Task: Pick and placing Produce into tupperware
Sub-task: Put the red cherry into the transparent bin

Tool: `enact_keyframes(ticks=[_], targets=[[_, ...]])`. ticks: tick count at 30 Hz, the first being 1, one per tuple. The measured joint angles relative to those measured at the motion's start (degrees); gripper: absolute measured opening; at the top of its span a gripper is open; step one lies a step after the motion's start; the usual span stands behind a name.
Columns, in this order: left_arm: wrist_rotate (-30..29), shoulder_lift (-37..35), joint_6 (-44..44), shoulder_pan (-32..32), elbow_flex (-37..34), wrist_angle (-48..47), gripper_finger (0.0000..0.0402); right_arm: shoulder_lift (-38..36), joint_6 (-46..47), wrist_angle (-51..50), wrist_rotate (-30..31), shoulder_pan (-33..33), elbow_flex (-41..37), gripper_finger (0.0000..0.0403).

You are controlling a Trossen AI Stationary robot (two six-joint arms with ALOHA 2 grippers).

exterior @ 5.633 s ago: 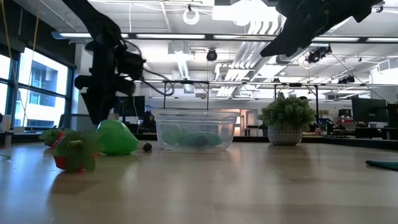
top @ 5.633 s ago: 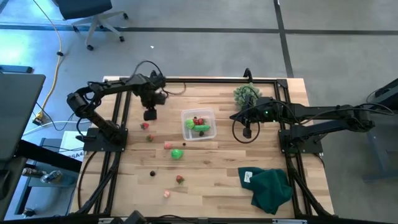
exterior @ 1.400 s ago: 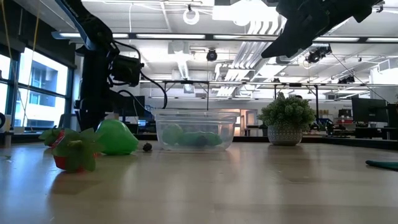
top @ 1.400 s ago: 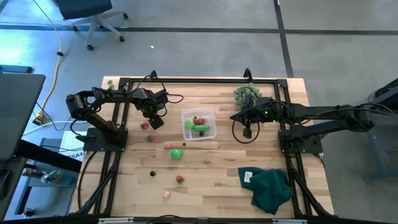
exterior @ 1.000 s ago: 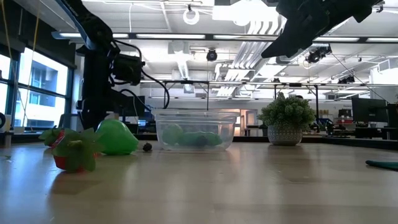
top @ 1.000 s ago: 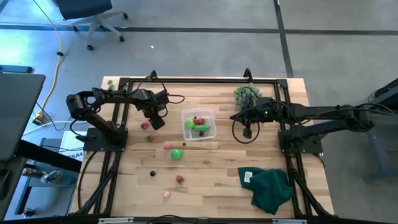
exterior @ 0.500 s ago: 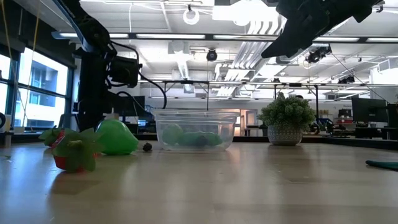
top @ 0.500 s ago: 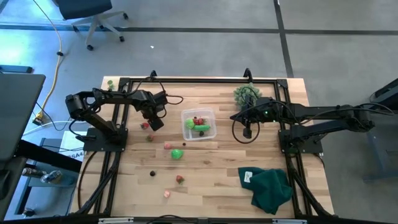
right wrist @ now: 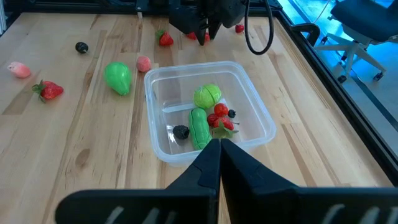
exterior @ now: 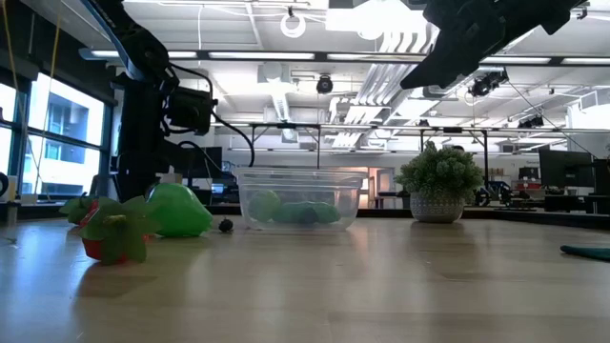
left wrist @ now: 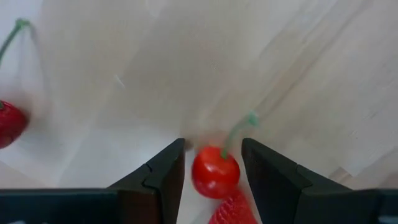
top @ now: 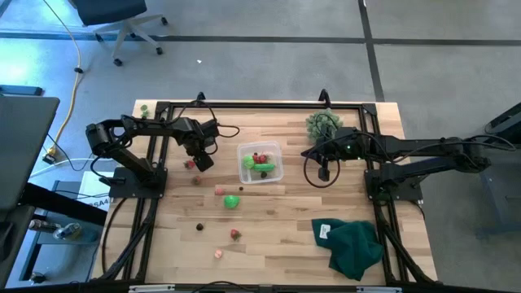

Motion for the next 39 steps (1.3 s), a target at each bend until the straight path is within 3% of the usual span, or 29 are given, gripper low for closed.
enact_keyframes(ticks=[23, 32, 39], targets=[[0.68, 0.04, 1.81, -0.02, -0.09, -1.5, 0.0153, 0.0, 0.01, 0.0, 0.02, 0.0, 0.0, 0.0002], [-0.15, 0.02, 1.46, -0.07, -0.09, -1.14, 0.0105, 0.0, -0.01, 0.0, 0.02, 0.02, 0.0, 0.0002], [-0.45, 0.02, 1.66, -0.07, -0.13, -0.48, 0.0134, 0.0, 0.01, 0.0, 0.01, 0.01, 0.0, 0.0002]])
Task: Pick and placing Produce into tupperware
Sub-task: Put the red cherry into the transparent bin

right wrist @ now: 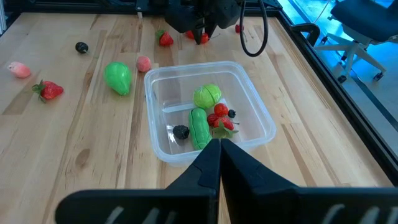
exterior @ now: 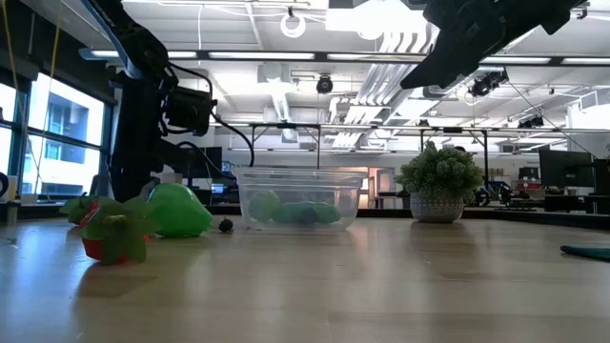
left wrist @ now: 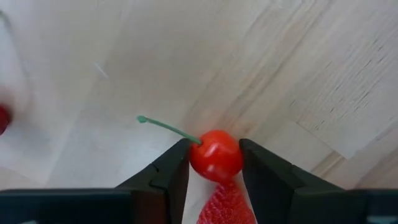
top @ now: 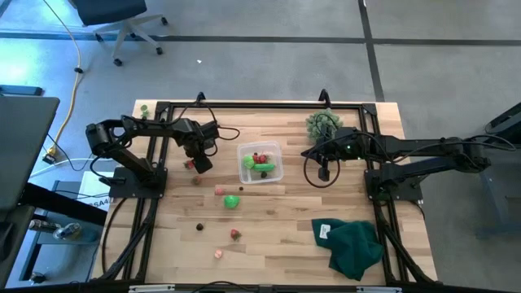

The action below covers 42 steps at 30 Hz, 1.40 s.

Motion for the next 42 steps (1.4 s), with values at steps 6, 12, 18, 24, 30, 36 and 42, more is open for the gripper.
enact_keyframes(ticks=[6, 12, 18, 24, 30, 36, 42], targets=[[-0.41, 0.0, 0.21, -0.02, 0.0, 0.17, 0.0117, 0.0, 0.0, -0.01, 0.0, 0.0, 0.0, 0.0002], [-0.57, 0.0, 0.21, -0.02, 0.0, 0.26, 0.0097, 0.0, 0.0, -0.01, 0.0, -0.01, 0.0, 0.0002], [-0.58, 0.0, 0.45, 0.0, 0.0, 0.35, 0.0117, 0.0, 0.0, -0.01, 0.0, 0.0, 0.0, 0.0002], [-2.26, -1.37, 0.41, 0.0, -0.17, 0.45, 0.0096, 0.0, 0.01, 0.0, 0.01, -0.01, 0.0, 0.0002], [-3.3, -4.49, 0.41, -1.02, -0.17, 0.85, 0.011, -0.02, 0.01, -0.02, -0.01, 0.01, 0.0, 0.0002], [-5.9, -8.27, -0.01, -3.63, 0.95, 0.61, 0.01, -0.01, 0.0, -0.02, 0.0, 0.0, 0.0, 0.0002], [-9.05, -12.59, 1.76, -8.27, 5.87, 0.55, 0.011, -0.02, 0.01, -0.02, -0.01, -0.01, 0.0, 0.0002]])
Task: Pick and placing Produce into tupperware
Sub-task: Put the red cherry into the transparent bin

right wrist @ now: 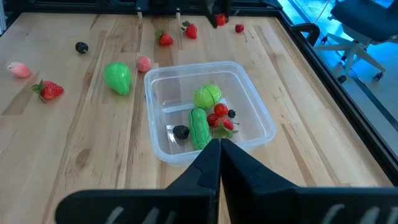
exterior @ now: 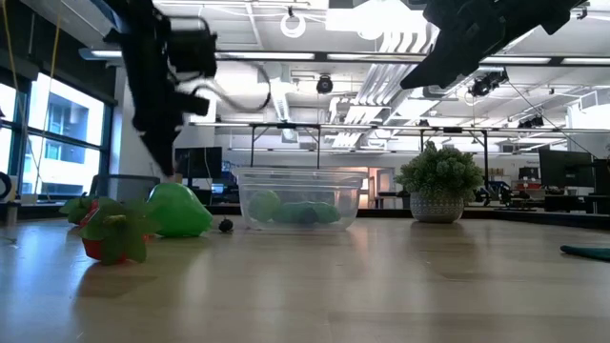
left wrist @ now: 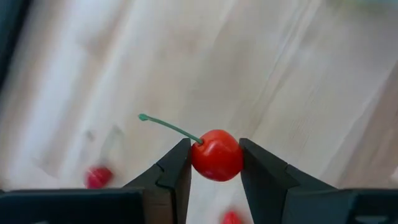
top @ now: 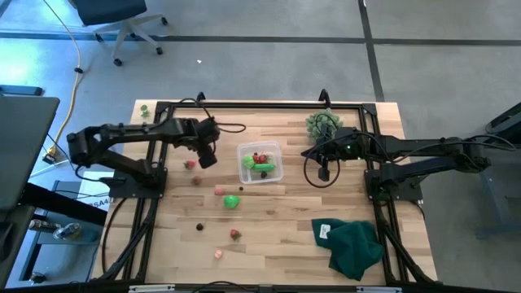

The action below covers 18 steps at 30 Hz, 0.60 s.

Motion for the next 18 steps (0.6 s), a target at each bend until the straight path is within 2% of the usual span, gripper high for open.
enact_keyframes(ticks=[4, 9, 14, 18], targets=[[-3.44, -1.66, 2.82, -4.28, 4.61, 0.78, 0.0105, 0.0, 0.0, 0.0, 0.01, 0.0, 0.0, 0.0002], [-5.52, -1.99, 10.41, -9.74, 9.76, 5.02, 0.011, 0.02, 0.0, 0.0, 0.02, 0.0, 0.0, 0.0002], [-5.37, -1.84, 17.81, -13.87, 12.99, 11.4, 0.0115, 0.0, -0.02, 0.0, 0.0, 0.0, 0.0, 0.0002], [-2.17, -0.7, 21.39, -15.07, 13.47, 15.69, 0.0106, 0.0, 0.0, 0.0, 0.0, 0.02, 0.0, 0.0002]])
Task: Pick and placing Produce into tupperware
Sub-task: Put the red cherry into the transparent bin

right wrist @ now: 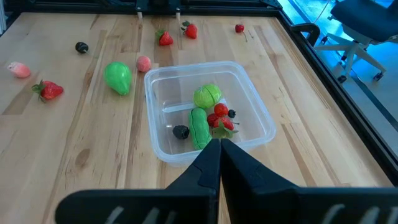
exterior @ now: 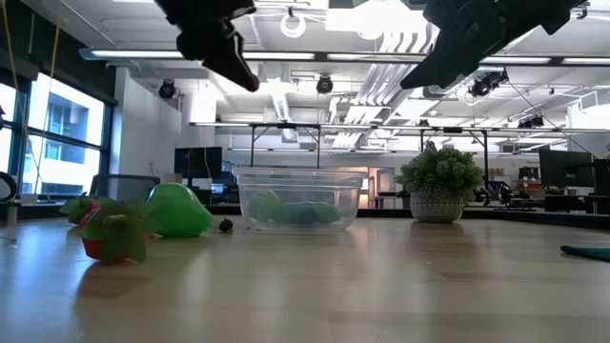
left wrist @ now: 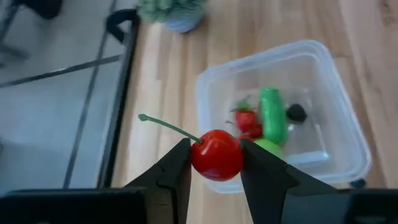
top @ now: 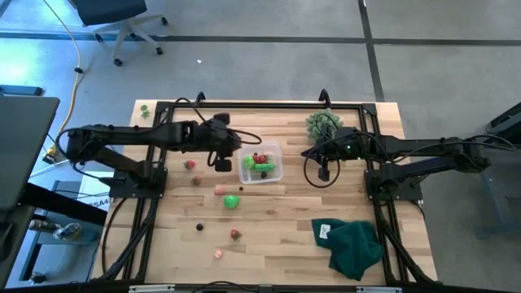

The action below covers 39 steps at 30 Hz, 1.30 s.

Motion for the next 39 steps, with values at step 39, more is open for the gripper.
enact_keyframes(ticks=[39], targets=[[14.63, 31.19, 4.3, 0.0, 9.3, -0.81, 0.0122, 0.0, 0.0, -1.43, 0.0, -0.02, 0.02, 0.0002]])
